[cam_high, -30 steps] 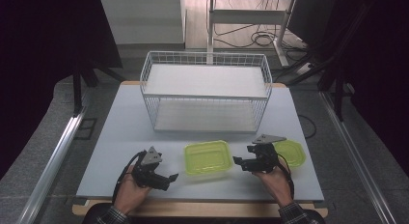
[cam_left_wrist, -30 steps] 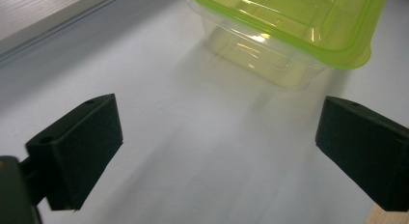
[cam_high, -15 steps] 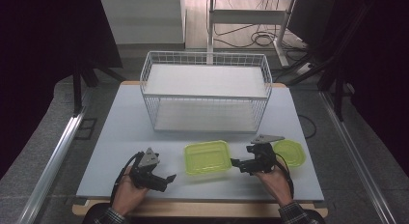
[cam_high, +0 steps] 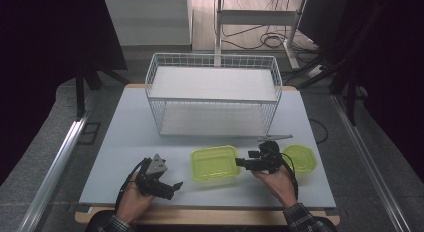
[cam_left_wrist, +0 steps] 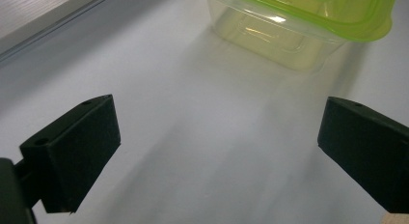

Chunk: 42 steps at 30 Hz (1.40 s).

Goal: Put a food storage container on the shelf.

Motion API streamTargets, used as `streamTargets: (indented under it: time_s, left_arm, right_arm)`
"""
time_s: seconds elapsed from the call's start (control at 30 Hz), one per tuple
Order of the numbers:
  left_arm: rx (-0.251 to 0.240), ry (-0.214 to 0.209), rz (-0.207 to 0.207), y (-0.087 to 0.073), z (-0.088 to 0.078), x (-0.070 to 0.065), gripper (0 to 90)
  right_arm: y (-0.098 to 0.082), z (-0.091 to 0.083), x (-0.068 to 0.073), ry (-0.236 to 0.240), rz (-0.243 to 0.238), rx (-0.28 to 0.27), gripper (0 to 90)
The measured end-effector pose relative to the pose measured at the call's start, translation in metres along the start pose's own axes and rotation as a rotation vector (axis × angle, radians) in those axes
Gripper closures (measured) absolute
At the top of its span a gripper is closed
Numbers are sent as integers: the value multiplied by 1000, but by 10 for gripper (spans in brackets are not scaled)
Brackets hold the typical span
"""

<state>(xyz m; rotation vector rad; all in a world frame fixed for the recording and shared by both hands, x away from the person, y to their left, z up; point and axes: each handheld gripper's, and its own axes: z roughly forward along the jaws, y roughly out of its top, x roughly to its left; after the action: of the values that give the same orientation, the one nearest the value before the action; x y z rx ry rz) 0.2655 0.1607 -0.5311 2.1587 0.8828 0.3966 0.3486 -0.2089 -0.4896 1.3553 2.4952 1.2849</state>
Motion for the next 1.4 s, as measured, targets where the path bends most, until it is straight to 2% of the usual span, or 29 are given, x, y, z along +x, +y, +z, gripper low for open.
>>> streamTargets:
  time_s: [0.13, 0.17, 0.2, 0.23, 0.27, 0.3, 0.33, 0.37, 0.4, 0.53, 0.57, 0.67, 0.87, 1.0, 1.13, 1.4]
  left_arm:
    - [3, 2, 3, 0, 1, 0, 12]
    - [3, 2, 3, 0, 1, 0, 13]
    - [3, 2, 3, 0, 1, 0, 12]
    - [4, 3, 5, 0, 1, 0, 12]
    - [5, 2, 6, 0, 1, -1, 14]
    - [5, 2, 6, 0, 1, -1, 14]
    - [6, 3, 6, 0, 1, -1, 14]
    - [7, 2, 6, 0, 1, -1, 14]
    - [8, 2, 8, 0, 1, -1, 15]
    - [12, 4, 19, 0, 1, -2, 16]
    - [12, 4, 19, 0, 1, -2, 16]
    - [13, 7, 20, 0, 1, -2, 17]
    - [8, 12, 16, 0, 0, -1, 17]
    - [7, 15, 10, -1, -1, 1, 18]
    - [8, 18, 5, -1, -1, 2, 18]
    - [13, 24, -1, -2, -2, 3, 17]
  right_arm:
    - [5, 9, -2, 28, 43, 22, 434]
    - [5, 9, -2, 28, 43, 22, 434]
    - [7, 14, -2, 36, 65, 36, 488]
    - [7, 14, -2, 36, 65, 36, 488]
    - [8, 18, -3, 51, 90, 50, 541]
    - [8, 18, -3, 51, 90, 50, 541]
    - [8, 22, -4, 63, 117, 65, 598]
    - [8, 22, -4, 63, 117, 65, 598]
    - [9, 24, -6, 82, 159, 75, 663]
    - [8, 26, -16, 173, 283, 91, 735]
    - [8, 26, -16, 173, 283, 91, 735]
    - [7, 29, -23, 255, 349, 95, 781]
    - [10, 28, -19, 256, 333, 101, 795]
    - [11, 25, -20, 245, 330, 84, 796]
    - [15, 18, -21, 261, 340, 52, 796]
    - [27, 5, -19, 274, 324, 6, 796]
